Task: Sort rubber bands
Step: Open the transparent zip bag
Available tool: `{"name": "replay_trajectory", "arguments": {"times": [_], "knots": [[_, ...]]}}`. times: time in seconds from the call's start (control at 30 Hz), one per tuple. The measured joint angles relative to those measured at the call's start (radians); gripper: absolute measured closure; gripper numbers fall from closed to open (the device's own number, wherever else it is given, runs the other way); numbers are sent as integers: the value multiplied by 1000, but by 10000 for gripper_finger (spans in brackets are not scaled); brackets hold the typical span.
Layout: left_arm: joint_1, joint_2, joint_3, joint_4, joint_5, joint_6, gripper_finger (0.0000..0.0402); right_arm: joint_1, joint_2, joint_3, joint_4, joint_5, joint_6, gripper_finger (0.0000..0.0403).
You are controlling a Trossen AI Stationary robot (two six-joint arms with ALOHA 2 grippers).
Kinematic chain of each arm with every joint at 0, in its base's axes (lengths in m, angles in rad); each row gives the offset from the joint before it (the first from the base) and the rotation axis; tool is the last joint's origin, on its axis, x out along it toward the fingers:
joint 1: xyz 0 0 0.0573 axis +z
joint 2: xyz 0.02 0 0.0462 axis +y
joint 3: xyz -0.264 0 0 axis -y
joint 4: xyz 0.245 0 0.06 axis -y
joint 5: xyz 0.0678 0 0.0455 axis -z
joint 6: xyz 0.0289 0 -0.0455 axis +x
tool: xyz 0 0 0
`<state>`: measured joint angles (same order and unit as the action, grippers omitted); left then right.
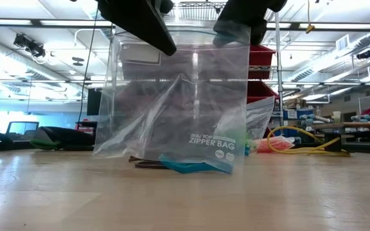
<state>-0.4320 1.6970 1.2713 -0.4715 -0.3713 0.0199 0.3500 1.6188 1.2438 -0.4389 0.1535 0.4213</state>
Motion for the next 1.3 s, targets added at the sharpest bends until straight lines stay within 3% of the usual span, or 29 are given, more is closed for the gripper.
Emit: {"name": "replay_trajectory", "arguments": {"times": [0.6, 1.3], "knots": [[-19, 0, 0, 38, -44, 44, 400, 0, 17, 0, -7, -24, 6, 298], [-86, 0, 0, 105, -226, 164, 400, 2, 17, 0, -6, -70, 6, 312]]}}
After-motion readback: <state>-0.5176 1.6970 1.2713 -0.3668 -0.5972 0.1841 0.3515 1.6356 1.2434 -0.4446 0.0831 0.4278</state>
